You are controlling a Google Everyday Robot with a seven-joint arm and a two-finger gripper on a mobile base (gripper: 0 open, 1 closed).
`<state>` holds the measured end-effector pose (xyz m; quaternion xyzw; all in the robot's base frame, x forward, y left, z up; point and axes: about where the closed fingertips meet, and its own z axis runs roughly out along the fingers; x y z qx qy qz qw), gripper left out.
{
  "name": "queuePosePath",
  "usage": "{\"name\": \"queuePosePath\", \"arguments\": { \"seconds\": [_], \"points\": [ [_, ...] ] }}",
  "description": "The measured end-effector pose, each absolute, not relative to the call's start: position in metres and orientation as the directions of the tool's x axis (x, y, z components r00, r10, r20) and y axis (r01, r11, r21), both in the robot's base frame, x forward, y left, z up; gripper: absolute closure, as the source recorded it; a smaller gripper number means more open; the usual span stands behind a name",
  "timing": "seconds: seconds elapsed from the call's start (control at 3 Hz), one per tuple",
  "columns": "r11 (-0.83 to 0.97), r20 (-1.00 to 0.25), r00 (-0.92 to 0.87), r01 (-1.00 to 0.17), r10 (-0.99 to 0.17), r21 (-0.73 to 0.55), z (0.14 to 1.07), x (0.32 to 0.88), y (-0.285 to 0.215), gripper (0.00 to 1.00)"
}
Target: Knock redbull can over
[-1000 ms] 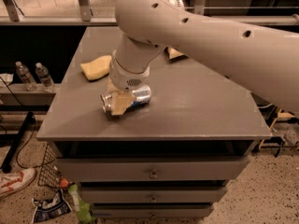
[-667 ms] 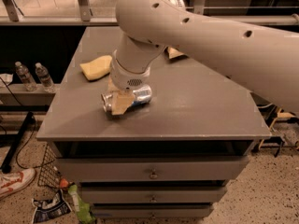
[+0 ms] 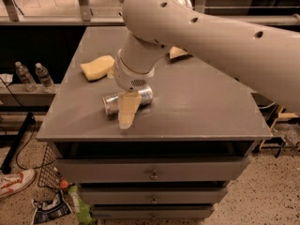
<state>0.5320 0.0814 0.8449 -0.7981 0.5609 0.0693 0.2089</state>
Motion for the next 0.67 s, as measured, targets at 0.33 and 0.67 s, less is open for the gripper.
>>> {"name": "queuePosePath", "arguments": {
  "seconds": [0.33,0.67],
  "points": [
    [-0.217,-0.369,0.293,-0.948,-0.882,-0.234,0.841,0.54,0.045,0.0],
    [-0.102,-0.38,0.169,-0.976,-0.909,-0.191,0.83,0.545,-0.016,0.0]
  ]
}}
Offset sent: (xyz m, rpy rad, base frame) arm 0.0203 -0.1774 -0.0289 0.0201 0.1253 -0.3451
